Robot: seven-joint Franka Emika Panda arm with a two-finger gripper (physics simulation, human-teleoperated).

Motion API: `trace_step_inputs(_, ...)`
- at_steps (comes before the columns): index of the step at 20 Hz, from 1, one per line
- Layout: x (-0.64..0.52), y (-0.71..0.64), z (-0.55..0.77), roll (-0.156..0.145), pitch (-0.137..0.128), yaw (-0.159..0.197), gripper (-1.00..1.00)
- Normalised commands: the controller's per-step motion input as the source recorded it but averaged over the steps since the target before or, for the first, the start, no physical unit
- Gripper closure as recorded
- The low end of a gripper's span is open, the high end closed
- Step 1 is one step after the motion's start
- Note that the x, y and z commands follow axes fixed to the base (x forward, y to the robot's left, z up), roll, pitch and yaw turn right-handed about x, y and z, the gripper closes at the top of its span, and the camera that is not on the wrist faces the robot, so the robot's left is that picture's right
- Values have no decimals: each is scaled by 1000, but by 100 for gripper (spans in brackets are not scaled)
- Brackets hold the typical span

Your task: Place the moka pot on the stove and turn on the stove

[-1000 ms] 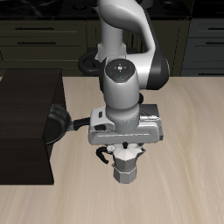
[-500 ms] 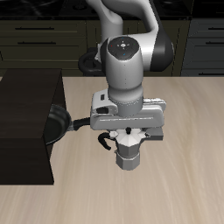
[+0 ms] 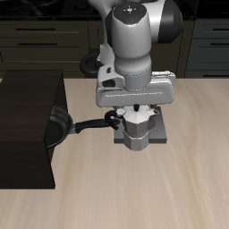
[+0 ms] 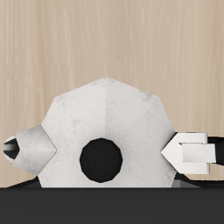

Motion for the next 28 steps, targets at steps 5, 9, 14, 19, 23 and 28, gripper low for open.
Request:
trace_step_inputs(5, -303, 36, 468, 18, -50, 6, 100)
trace_step_inputs(9, -288, -6, 348, -5, -28, -1, 100)
trace_step_inputs(14, -273, -2, 245, 9, -3, -15, 100)
trace_step_inputs(19, -243, -2, 162, 6, -23, -8, 100)
trace_step_inputs(23, -127, -183, 77, -41, 6, -35, 100)
trace_step_inputs(28, -226, -6, 66, 10, -12, 0, 100)
